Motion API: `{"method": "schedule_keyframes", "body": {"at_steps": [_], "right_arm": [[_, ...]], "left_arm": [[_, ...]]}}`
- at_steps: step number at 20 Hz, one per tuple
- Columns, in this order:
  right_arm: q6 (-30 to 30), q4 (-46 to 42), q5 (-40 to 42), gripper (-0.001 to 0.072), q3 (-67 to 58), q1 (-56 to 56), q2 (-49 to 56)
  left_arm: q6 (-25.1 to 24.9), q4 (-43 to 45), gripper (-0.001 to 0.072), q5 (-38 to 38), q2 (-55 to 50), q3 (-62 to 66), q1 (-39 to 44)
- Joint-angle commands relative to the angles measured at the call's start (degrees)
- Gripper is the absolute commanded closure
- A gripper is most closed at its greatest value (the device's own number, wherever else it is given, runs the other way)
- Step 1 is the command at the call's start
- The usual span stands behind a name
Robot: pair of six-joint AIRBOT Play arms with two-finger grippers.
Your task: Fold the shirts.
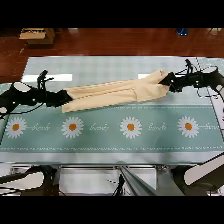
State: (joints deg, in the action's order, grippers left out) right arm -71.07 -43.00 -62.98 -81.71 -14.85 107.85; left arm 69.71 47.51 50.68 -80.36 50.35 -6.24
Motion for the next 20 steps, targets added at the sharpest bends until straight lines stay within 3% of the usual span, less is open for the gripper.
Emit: {"method": "schedule_keyframes", "body": {"at_steps": [1,2,6,10,13,15,20], "right_arm": [[4.8,4.0,0.2,0.0691,0.0,2.9,-0.4],[5.7,3.9,-0.2,0.0691,0.0,2.9,-1.8],[6.4,-1.6,-4.6,0.0692,0.0,3.3,-12.0],[1.8,-13.4,-11.1,0.0692,0.0,7.3,-22.9],[-2.6,-20.3,-11.8,0.0692,0.0,13.0,-29.8],[-6.8,-23.4,-12.0,0.0692,0.0,16.3,-33.2],[-14.5,-28.4,-12.9,0.0692,0.0,23.8,-40.0]], "left_arm": [[-0.1,-0.3,0.0611,-0.3,0.0,0.1,0.0],[-0.1,-1.4,0.0684,-0.1,0.1,0.3,0.0],[-4.3,-13.7,0.0685,1.1,0.8,4.9,1.0],[-4.5,-25.5,0.0685,-1.3,0.6,10.7,7.7],[-3.9,-27.6,0.0685,-5.0,-0.8,10.9,16.2],[-1.3,-27.7,0.0685,-5.0,-3.7,10.9,21.6],[-0.9,-31.5,0.0685,-5.1,-10.4,10.8,33.6]]}}
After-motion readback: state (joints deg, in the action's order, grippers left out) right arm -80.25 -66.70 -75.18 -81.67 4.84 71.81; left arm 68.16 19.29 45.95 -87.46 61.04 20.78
